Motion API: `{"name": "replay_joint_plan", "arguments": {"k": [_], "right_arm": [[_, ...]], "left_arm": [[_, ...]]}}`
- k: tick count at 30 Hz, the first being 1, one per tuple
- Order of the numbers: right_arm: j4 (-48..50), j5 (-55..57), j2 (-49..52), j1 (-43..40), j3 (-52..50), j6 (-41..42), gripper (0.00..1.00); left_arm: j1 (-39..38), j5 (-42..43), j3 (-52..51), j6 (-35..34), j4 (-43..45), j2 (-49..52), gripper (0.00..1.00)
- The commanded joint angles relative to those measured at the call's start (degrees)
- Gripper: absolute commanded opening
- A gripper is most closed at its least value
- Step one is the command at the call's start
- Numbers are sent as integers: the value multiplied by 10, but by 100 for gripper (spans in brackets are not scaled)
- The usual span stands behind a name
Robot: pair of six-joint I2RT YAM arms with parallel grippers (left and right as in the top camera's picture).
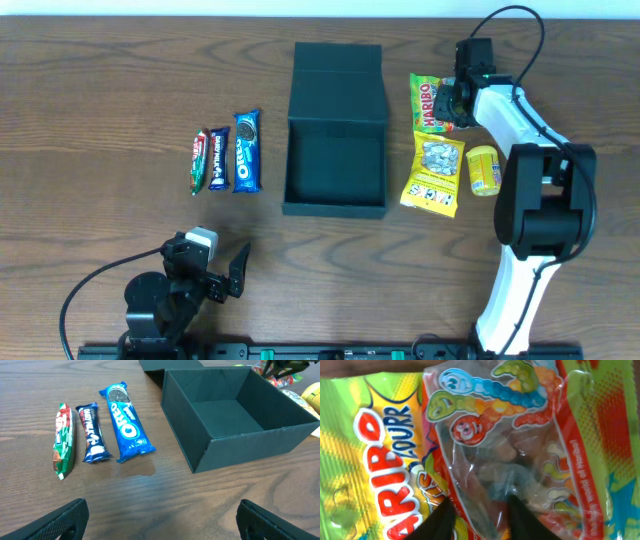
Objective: Pack container
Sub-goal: 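Reach right gripper to the Haribo Worms bag and grasp it, then carry the Haribo bag with right gripper over the black box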
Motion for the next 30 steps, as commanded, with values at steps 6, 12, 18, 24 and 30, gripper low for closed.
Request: {"name": "replay_joint_plan", "arguments": {"k": [6, 12, 18, 24, 30], "right_arm": [[-30, -24, 36, -1, -11, 1, 1], [-35, -26, -118, 16, -8, -6, 1], [-74, -57, -317, 77, -8, -14, 1], [-155, -254, -369, 200, -9, -163, 2], [-171, -222, -325, 255, -9, -154, 1]], "left_arm": [[1, 6, -9, -4, 0, -4, 95], [1, 6, -9, -4, 0, -4, 95], [1, 6, -9, -4, 0, -4, 95], [1, 6, -9, -4, 0, -4, 95], [1, 6, -9, -4, 0, -4, 95]]}}
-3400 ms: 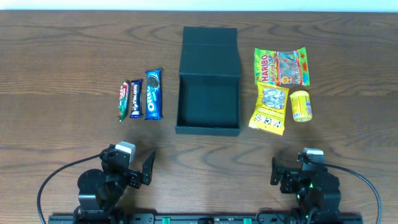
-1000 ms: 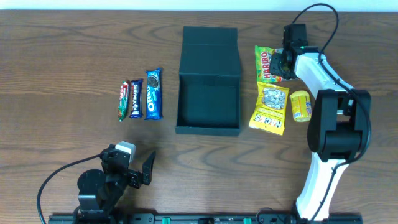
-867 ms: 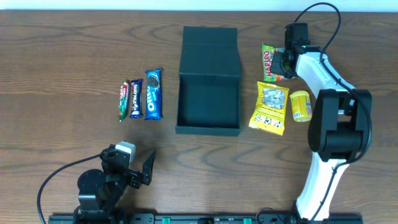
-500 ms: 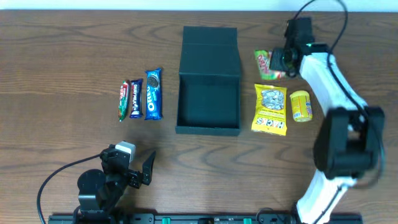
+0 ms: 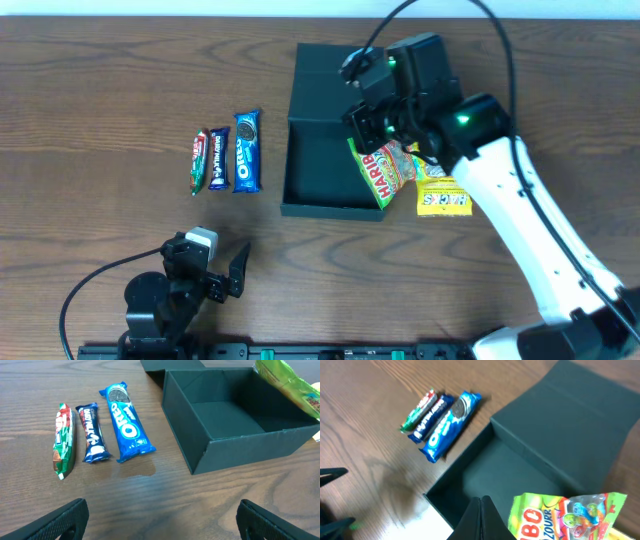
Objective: Pack container
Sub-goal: 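Carry the Haribo bag with right gripper over the black box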
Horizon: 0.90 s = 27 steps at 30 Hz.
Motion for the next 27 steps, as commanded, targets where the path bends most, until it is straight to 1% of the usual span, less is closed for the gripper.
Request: {"name": "replay_joint_plan", "arguments": {"k": [1, 2, 3, 4, 5, 7, 8, 9, 11, 12, 13, 14, 15, 17, 20, 23, 25, 26, 27], "right_arm": [[-14, 66, 12, 0, 5, 49, 2], [-26, 94, 13, -4, 5, 75, 29], [-40, 111, 15, -7, 5, 92, 47], [-59, 130, 19, -11, 5, 104, 55], [-73, 146, 25, -13, 4, 113, 70], [-92, 157, 43, -20, 0, 135, 72], [-93, 144, 51, -21, -5, 142, 74], [-95, 124, 61, -21, -10, 141, 75], [-104, 96, 73, -8, -12, 141, 70], [-106, 103, 73, 4, -12, 141, 71], [-106, 123, 71, 14, -12, 141, 74], [-111, 165, 71, 27, -12, 148, 80], [-128, 228, 73, 40, -12, 184, 87], [-156, 298, 85, 59, -18, 243, 88], [-155, 321, 125, 73, -30, 273, 85], [-152, 385, 169, 80, -30, 311, 85], [-142, 395, 191, 80, -30, 311, 84], [-137, 402, 206, 78, -30, 310, 81], [-135, 403, 217, 77, -30, 311, 64]], "left_arm": [[1, 6, -9, -4, 0, -4, 96], [1, 6, -9, -4, 0, -4, 95], [1, 6, -9, -4, 0, -4, 96], [1, 6, -9, -4, 0, -4, 95], [1, 6, -9, -4, 0, -4, 96], [1, 6, -9, -4, 0, -4, 96], [1, 7, -9, -4, 0, -4, 95], [1, 6, -9, -4, 0, -4, 96], [1, 6, -9, -4, 0, -4, 95], [1, 6, -9, -4, 0, -4, 95], [1, 6, -9, -4, 0, -4, 95], [1, 6, -9, -4, 0, -4, 95], [1, 6, -9, -4, 0, -4, 95], [1, 7, -9, -4, 0, -4, 95], [1, 7, -9, -4, 0, -4, 96], [1, 6, -9, -4, 0, -4, 95], [1, 7, -9, -4, 0, -4, 95], [1, 6, -9, -4, 0, -4, 96], [1, 7, -9, -4, 0, -4, 96]]}}
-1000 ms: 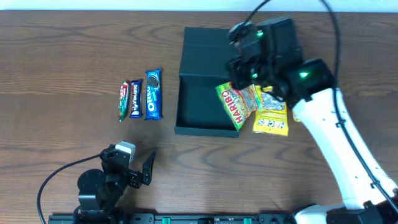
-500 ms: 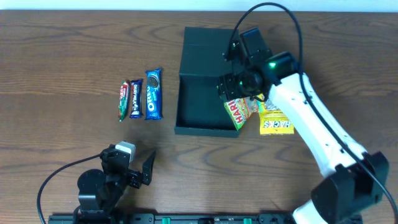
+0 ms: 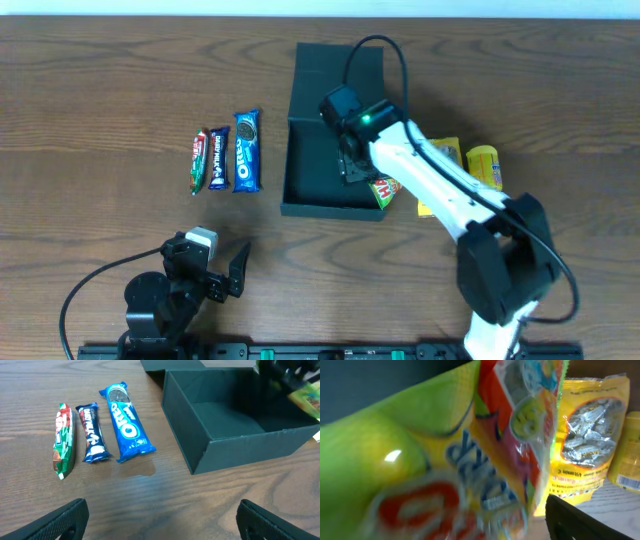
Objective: Pack container
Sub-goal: 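Carry the Haribo bag with right gripper over the black box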
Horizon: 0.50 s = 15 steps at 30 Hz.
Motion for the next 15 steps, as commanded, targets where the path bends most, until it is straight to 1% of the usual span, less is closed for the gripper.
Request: {"name": "replay_joint_plan", "arguments": {"k": [1, 2, 3, 8, 11, 15], "right_arm": [[3, 41, 25, 3, -4, 21, 35], [1, 49, 28, 3, -4, 21, 9], [0, 56, 27, 3, -3, 21, 1], [-77, 125, -10, 3, 50, 31, 1], [-130, 146, -44, 3, 97, 31, 1], [-156, 152, -80, 3, 139, 31, 2]], "left_arm": [[1, 6, -9, -4, -1, -4, 95], [1, 6, -9, -4, -1, -4, 96], [1, 6, -9, -4, -1, -4, 95], [1, 6, -9, -4, 0, -4, 95], [1, 6, -9, -4, -1, -4, 95], [1, 6, -9, -4, -1, -4, 95]]}}
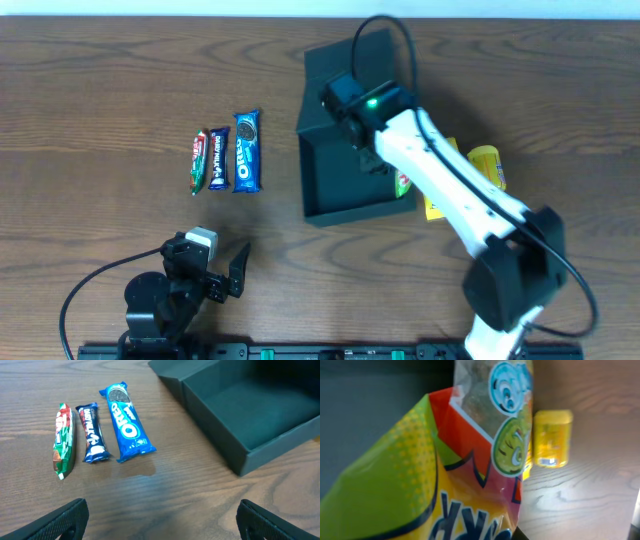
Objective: Pack container
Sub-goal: 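Carry the Haribo bag with right gripper over the black box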
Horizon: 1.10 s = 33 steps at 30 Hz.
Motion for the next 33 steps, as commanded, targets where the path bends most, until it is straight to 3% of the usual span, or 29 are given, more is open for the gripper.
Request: {"name": "replay_joint_plan", "arguments": {"k": [1, 7, 13, 28, 29, 30, 32, 33], "right_arm": [[-3, 49, -46, 3, 30, 12, 2], [-5, 6, -45, 3, 29, 12, 2], [47, -118, -36, 3, 24, -27, 1], [53, -116, 103, 0, 14, -29, 2], [52, -116, 105, 0, 14, -29, 5], [52, -116, 107, 0, 14, -29, 16], [52, -115, 107, 0, 14, -29, 18], [52, -114, 107, -1, 14, -29, 14]], "left_arm": [[1, 6, -9, -4, 0, -4, 95], [1, 6, -9, -4, 0, -4, 95], [1, 6, -9, -4, 0, -4, 95], [1, 6, -9, -4, 0, -4, 95], [1, 6, -9, -4, 0, -4, 95], [1, 6, -9, -4, 0, -4, 95], [1, 6, -9, -4, 0, -4, 95], [1, 6, -9, -4, 0, -4, 95]]}}
